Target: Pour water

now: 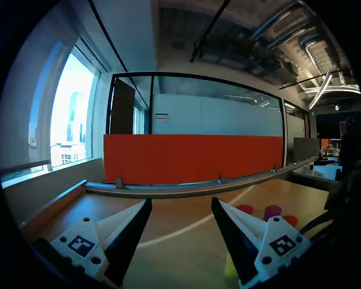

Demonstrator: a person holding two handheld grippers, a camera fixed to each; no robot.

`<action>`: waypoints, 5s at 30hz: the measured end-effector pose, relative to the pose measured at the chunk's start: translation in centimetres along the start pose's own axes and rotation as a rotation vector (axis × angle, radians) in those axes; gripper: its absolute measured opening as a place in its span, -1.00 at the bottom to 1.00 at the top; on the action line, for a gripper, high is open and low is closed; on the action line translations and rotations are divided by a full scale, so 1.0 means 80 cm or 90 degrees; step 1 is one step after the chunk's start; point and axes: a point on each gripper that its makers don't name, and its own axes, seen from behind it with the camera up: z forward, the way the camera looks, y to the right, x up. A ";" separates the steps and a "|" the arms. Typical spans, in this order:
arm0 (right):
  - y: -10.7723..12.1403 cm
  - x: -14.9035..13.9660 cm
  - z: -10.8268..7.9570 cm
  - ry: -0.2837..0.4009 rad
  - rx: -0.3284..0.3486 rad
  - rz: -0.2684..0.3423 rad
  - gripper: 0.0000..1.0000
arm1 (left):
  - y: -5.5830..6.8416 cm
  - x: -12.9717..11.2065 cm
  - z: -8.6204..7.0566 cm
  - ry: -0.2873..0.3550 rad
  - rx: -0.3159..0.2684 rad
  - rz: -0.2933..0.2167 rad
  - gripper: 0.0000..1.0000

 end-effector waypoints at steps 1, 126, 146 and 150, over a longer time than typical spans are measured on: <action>0.001 0.000 0.000 0.001 -0.003 0.002 1.00 | -0.001 0.000 0.000 0.002 0.000 -0.002 0.82; 0.020 -0.046 -0.030 0.017 -0.109 -0.007 1.00 | -0.049 -0.162 -0.006 -0.004 0.118 0.011 0.82; 0.025 -0.047 -0.038 0.026 -0.116 -0.038 1.00 | -0.048 -0.164 -0.004 -0.007 0.115 0.012 0.82; 0.028 -0.050 -0.039 0.038 -0.114 -0.040 0.99 | -0.048 -0.164 -0.004 -0.007 0.116 0.013 0.82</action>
